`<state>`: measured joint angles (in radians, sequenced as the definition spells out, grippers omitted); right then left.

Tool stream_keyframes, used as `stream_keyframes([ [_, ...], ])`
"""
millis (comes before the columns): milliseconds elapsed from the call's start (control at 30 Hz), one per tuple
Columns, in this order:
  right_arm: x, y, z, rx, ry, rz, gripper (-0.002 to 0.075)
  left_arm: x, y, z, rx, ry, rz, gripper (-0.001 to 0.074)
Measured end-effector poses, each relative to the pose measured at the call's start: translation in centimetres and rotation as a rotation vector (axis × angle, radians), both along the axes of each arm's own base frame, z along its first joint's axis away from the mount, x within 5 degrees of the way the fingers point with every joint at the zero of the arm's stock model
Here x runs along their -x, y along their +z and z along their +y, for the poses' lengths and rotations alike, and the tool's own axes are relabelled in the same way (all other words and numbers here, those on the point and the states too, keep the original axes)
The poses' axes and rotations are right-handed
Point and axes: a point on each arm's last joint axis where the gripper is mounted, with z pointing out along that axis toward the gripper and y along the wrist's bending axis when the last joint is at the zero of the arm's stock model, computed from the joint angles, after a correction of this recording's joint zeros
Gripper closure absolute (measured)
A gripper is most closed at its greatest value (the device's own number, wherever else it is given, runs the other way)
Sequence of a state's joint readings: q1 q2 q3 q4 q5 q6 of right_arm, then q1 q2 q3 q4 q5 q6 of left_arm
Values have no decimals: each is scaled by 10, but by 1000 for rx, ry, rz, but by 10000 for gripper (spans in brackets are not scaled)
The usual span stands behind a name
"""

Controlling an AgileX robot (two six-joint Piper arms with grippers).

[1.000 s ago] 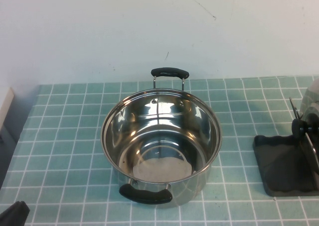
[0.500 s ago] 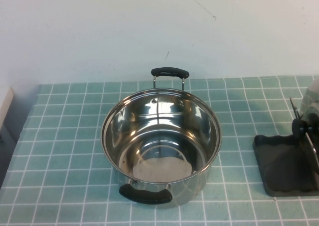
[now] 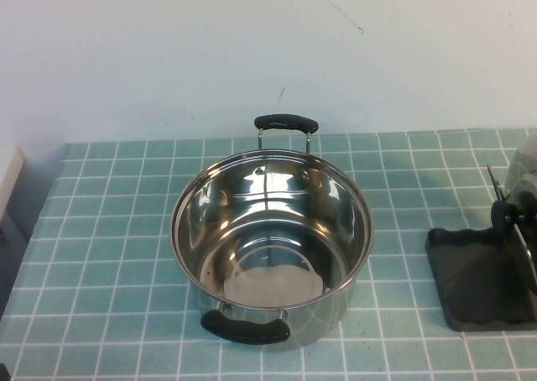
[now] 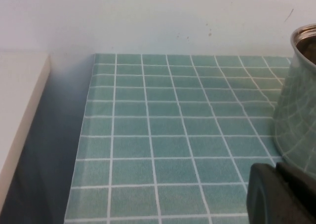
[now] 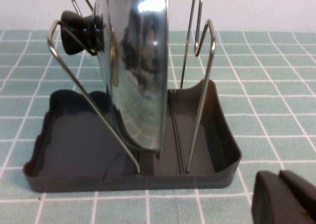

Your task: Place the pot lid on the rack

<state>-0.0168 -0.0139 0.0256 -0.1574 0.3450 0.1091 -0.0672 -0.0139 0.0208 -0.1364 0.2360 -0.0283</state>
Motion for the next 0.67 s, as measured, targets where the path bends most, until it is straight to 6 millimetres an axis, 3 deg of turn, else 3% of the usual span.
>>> stream_keyframes([
  [400, 0, 0, 0, 2, -2, -1, 729, 2, -5, -7, -28, -40, 57, 737],
  [667, 0, 0, 0, 2, -2, -1, 729, 2, -6, 0, 32, 19, 81, 737],
])
